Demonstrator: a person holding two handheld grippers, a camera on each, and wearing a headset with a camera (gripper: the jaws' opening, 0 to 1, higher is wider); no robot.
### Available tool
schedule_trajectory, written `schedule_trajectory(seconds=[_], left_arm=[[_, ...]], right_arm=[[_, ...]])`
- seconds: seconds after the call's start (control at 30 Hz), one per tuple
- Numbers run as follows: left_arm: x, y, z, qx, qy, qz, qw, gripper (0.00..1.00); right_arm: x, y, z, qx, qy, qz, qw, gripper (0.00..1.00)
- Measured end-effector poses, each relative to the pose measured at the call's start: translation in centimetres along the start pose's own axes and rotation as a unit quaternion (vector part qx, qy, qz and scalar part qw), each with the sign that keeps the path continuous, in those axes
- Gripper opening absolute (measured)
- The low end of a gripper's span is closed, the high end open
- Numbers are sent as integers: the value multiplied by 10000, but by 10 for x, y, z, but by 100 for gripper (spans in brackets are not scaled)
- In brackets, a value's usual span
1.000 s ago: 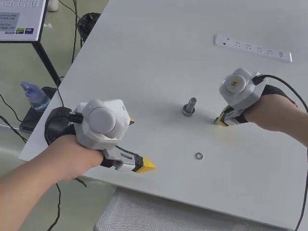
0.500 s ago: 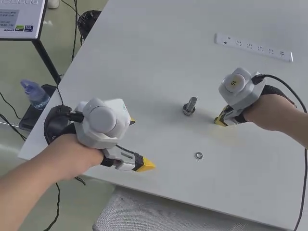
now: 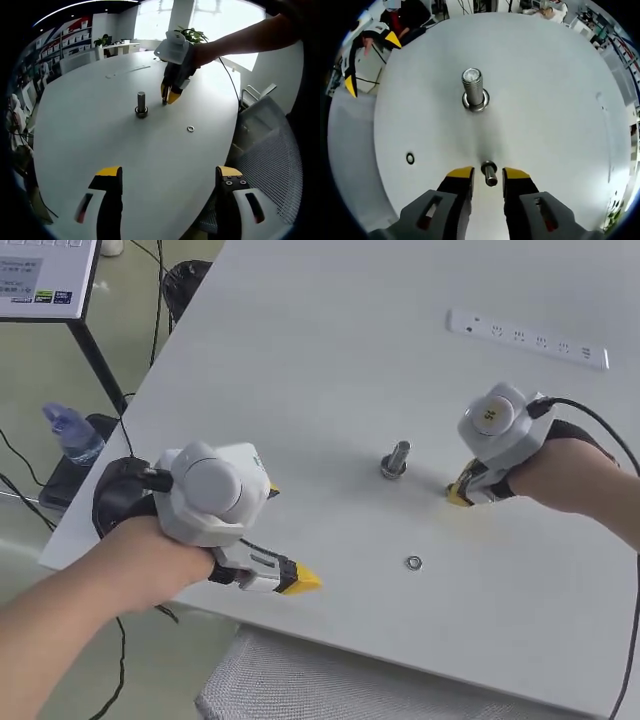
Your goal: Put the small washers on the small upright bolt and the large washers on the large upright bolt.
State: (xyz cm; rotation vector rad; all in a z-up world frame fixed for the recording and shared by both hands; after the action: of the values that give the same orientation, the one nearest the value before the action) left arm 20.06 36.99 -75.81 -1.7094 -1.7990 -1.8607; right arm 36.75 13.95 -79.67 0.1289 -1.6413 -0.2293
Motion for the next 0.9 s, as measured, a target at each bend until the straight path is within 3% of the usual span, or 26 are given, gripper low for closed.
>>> schedule_trajectory(seconds=[0.57, 0.9], left_arm=[[2, -1, -3, -35, 18, 10, 10000, 75], [4, 1, -7, -77, 48, -38, 10000, 76]], right_arm=[[9, 1, 1, -29, -16, 13, 10000, 27], [23, 2, 0, -59, -49, -52, 10000, 27]])
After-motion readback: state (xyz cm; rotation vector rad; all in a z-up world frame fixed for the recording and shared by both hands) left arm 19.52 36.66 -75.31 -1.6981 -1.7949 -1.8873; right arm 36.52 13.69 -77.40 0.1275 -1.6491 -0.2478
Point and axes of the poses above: the centre of the closed fingertips' face, and the gripper's own axes: x roughly backward along the fingers, z roughly to its left, y roughly out of its top, the point moved 7 cm from there along x, roughly backward along the fingers, and after that the axes turned 10 degrees about x, right-handed, at the moved point
